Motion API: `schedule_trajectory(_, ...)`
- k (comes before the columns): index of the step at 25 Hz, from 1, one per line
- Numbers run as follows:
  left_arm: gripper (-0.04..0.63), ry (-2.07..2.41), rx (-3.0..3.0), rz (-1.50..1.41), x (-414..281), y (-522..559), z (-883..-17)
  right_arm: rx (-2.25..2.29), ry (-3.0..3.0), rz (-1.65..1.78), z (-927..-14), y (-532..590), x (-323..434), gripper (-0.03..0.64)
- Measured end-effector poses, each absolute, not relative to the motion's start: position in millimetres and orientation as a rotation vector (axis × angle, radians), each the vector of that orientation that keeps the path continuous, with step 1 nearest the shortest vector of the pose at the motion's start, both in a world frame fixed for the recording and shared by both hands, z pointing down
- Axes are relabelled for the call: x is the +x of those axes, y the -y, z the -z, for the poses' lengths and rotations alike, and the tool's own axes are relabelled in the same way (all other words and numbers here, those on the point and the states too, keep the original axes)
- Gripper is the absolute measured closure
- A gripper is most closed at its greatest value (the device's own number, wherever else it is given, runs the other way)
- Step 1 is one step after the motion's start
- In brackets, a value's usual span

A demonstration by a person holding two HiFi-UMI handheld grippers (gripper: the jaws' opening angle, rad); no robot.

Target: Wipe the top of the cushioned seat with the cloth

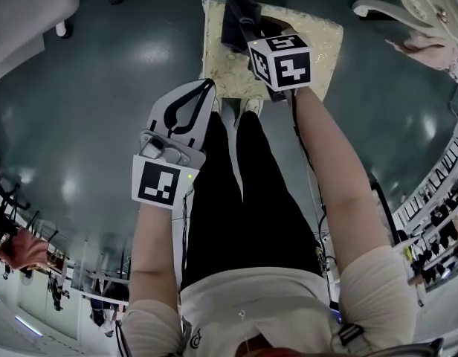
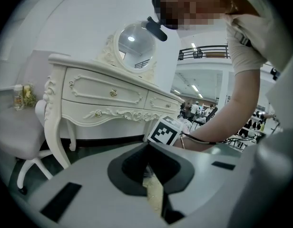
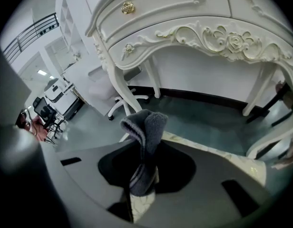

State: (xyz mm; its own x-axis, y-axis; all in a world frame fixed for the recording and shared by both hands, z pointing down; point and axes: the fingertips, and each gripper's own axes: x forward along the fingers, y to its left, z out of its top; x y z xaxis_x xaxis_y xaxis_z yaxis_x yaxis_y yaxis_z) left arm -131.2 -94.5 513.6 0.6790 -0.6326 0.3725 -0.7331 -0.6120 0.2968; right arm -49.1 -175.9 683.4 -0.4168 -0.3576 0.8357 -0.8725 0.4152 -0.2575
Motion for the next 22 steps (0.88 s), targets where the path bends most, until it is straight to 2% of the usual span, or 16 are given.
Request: schedule_trajectory(22, 0.583, 0.957, 2.519, -0.322, -35.6, 87.0, -523.0, 1.156, 1.793, -0.915, -690.1, 156.6, 87.3, 0.531)
